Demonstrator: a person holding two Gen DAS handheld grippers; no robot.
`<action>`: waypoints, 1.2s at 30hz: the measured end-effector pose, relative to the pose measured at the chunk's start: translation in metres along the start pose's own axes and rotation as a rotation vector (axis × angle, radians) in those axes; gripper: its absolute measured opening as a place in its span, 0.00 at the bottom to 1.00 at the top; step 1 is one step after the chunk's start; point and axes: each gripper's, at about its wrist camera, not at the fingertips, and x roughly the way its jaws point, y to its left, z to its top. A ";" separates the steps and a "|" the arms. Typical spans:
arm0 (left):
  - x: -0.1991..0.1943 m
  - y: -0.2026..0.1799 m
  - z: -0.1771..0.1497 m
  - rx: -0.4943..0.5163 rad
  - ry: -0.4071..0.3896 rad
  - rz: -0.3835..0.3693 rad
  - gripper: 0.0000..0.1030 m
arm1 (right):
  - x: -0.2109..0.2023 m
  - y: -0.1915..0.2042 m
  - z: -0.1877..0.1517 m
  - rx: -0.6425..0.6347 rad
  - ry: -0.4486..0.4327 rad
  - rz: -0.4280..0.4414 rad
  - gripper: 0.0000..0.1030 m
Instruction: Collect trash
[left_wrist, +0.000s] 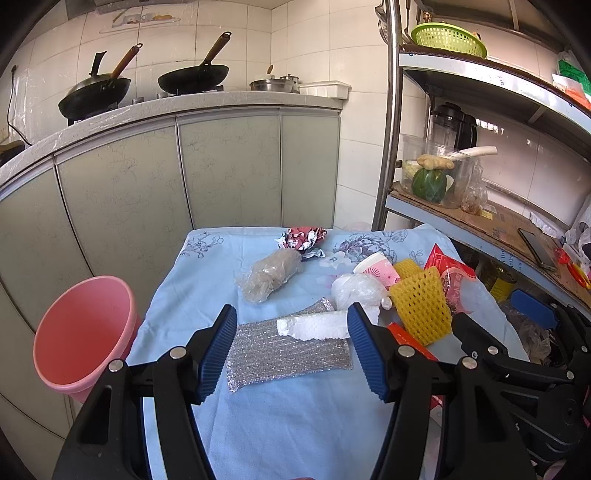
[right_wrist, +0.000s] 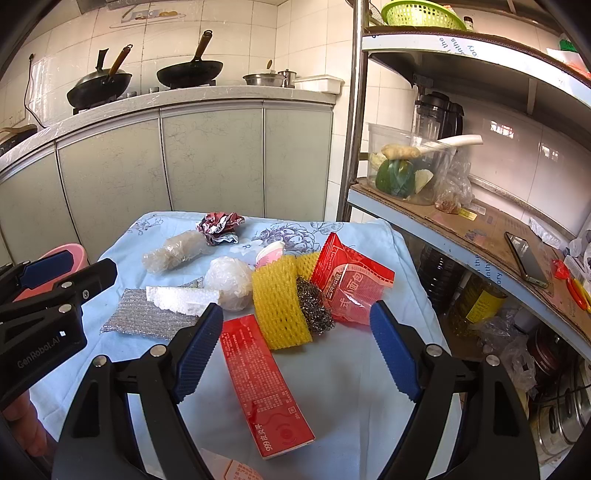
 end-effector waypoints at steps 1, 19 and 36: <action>0.000 0.000 0.000 0.000 0.000 0.000 0.60 | 0.000 0.000 0.000 0.000 0.000 0.000 0.80; 0.012 0.001 -0.005 0.015 0.035 -0.010 0.60 | 0.008 -0.011 -0.003 0.019 0.012 0.008 0.80; 0.031 0.047 -0.012 -0.056 0.082 -0.076 0.59 | 0.017 -0.032 -0.007 0.035 0.033 0.054 0.80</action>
